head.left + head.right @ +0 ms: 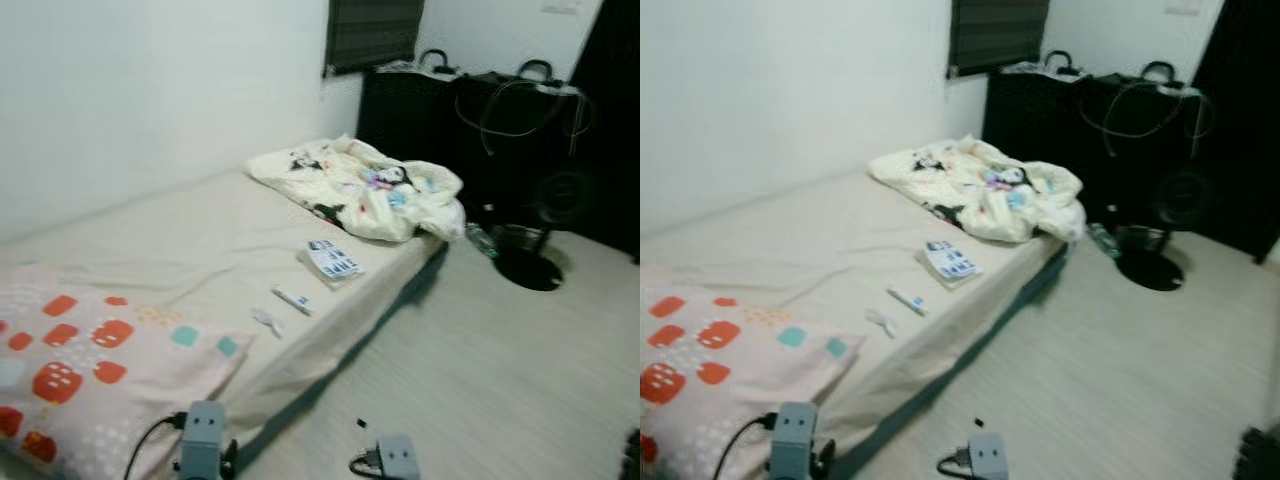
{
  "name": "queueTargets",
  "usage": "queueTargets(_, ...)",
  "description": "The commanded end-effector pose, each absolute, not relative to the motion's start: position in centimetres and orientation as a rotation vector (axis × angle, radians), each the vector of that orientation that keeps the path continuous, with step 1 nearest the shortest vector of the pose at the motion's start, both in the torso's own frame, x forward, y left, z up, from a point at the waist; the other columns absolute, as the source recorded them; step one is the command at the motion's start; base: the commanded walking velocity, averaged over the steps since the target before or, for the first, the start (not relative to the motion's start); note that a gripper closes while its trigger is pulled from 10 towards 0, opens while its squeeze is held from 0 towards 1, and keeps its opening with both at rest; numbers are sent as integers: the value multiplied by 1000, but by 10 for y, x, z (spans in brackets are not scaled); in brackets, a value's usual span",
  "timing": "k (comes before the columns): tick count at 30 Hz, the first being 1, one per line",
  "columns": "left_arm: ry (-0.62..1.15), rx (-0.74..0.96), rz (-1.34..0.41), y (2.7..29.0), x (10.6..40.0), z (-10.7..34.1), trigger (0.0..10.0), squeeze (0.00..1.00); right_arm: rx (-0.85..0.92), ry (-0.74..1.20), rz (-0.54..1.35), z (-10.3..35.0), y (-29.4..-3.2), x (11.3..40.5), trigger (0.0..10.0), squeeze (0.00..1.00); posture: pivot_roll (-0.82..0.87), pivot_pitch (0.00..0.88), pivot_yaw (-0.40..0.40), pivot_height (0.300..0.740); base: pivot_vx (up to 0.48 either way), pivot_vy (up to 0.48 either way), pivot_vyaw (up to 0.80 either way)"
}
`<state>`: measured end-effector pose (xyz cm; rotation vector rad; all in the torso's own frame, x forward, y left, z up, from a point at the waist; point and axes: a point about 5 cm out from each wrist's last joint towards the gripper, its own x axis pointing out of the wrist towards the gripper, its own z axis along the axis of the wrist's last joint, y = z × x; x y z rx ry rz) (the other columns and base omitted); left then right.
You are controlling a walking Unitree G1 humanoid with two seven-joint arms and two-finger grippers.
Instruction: Clean up the room
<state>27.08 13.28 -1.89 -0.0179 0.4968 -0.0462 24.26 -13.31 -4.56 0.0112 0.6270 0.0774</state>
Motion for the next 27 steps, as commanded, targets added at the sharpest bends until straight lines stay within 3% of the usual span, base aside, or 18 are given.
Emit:
queueTargets(1,524,-6,-42,138,266,-24,10000,0,20,633,73,-47,-131,241,10000,0,27,4,37,740,262,0,0)
queueTargets(27,518,-3,-46,139,270,-21,10000,0,22,625,66,-46,-129,242,10000,0,31,21,52,740,260,0,0)
